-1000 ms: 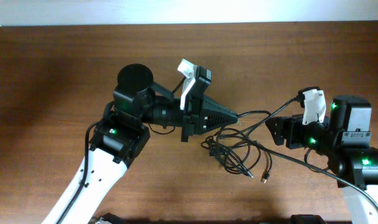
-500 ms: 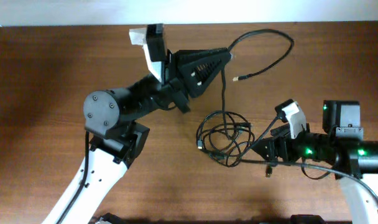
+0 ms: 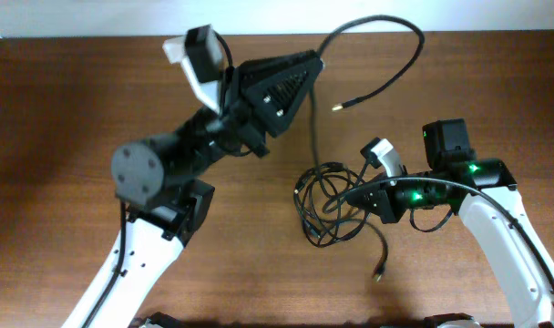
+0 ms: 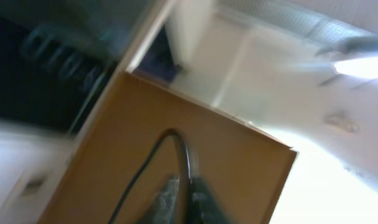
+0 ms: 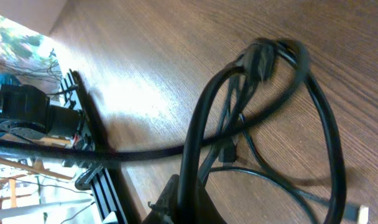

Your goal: Untangle cables

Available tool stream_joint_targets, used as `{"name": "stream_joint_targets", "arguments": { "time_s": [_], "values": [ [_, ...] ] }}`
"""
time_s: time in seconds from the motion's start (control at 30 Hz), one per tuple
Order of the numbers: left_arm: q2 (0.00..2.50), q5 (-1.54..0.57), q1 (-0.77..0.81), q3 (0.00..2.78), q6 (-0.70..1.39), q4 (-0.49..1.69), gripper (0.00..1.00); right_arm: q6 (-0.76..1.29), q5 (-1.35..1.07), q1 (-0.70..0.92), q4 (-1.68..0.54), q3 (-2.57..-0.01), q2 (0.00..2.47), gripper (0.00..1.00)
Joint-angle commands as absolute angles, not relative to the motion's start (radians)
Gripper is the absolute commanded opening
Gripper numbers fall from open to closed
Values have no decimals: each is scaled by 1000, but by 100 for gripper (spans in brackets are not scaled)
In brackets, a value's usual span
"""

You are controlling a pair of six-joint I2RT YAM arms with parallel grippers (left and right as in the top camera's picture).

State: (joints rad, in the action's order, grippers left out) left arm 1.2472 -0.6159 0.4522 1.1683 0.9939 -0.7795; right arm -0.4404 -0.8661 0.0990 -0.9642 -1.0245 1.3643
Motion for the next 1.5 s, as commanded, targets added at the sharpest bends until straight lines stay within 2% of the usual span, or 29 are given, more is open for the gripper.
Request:
{"name": "stream_joint_targets", "arguments": {
  "time_s": [0.0,0.03,0.07,0.1,0.27,0.37,0.47,0.63,0.8,1.0,1.17,1.27,1.43,1.47],
  "values": [
    [1238,-609,397,1181,951,-405,34,-402,-902,102,-965,-1041,1339,4],
    [1238,-597,394,1181,823,-121,46,-376,-909,102,-964,-1071,1313,4],
    [1238,-562,394,1181,730,56,62,-358,-908,102,-964,-1098,1287,4],
    [1238,-497,394,1181,660,254,69,-345,-908,102,-965,-1127,1256,4],
    [1238,-453,395,1181,390,533,76,-285,-909,102,-959,-1232,1095,4],
    [1238,-492,395,1180,247,641,79,-181,-909,103,-857,-1267,1003,4],
    [1238,-490,395,1178,229,709,82,-49,-908,103,-688,-1287,925,4],
    [1272,-493,404,1178,228,720,82,191,-909,103,-372,-1291,887,4],
    [1371,-493,502,1178,211,723,82,310,-870,102,-52,-1291,887,4],
    [1415,-493,541,1178,211,723,93,330,-475,95,2,-1296,891,4],
    [1416,-613,543,1178,206,619,99,377,-579,-7,-12,-1328,933,4],
    [1477,-628,564,1178,205,480,99,436,-656,-14,43,-1328,934,4],
    [1556,-801,603,1178,186,176,100,455,-708,-14,49,-1328,934,4],
    [1555,-797,602,1178,185,152,61,469,-717,-14,48,-1328,934,4]
  ]
}}
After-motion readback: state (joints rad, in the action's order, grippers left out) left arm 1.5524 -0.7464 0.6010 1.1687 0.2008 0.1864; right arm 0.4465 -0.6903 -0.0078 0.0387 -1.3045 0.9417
